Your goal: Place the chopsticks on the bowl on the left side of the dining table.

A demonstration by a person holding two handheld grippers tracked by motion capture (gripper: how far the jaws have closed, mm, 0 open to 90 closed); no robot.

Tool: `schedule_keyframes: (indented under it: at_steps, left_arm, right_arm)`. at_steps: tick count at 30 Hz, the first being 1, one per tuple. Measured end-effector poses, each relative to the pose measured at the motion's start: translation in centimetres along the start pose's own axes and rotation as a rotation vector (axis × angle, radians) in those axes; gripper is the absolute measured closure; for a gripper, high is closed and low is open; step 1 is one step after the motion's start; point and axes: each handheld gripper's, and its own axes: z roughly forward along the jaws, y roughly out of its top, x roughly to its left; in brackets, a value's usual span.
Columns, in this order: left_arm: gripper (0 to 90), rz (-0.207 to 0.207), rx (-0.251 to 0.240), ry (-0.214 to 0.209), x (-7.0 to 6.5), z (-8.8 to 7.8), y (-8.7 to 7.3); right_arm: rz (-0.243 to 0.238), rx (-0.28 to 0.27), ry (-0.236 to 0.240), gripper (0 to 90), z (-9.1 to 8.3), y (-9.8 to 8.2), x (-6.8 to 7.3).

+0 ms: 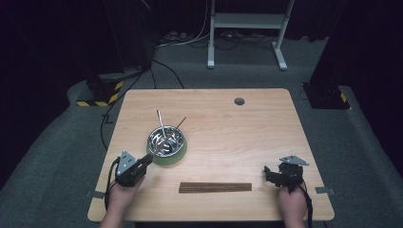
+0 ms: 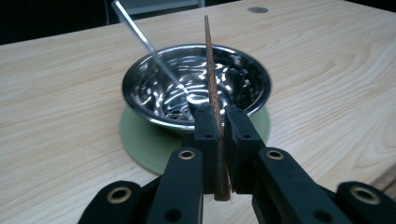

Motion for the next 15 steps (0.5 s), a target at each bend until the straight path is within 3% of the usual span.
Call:
schedule_keyframes:
  at_steps: [6, 8, 15]
  left_arm:
    - [83.9, -0.010, 0.006, 0.040, 1.1, 0.4, -0.2]
    - [83.8, -0.021, 0.006, 0.042, 1.3, 0.7, -0.4]
    - [83.4, -0.035, 0.023, 0.035, 1.4, 1.0, -0.5]
  right_arm:
    - [-0.006, 0.015, 0.008, 14.4, -0.2, 0.0, 0.0]
    - [0.000, -0.002, -0.001, 14.4, 0.0, 0.0, 0.0]
    - [-0.007, 0.017, 0.010, 14.4, -0.2, 0.0, 0.0]
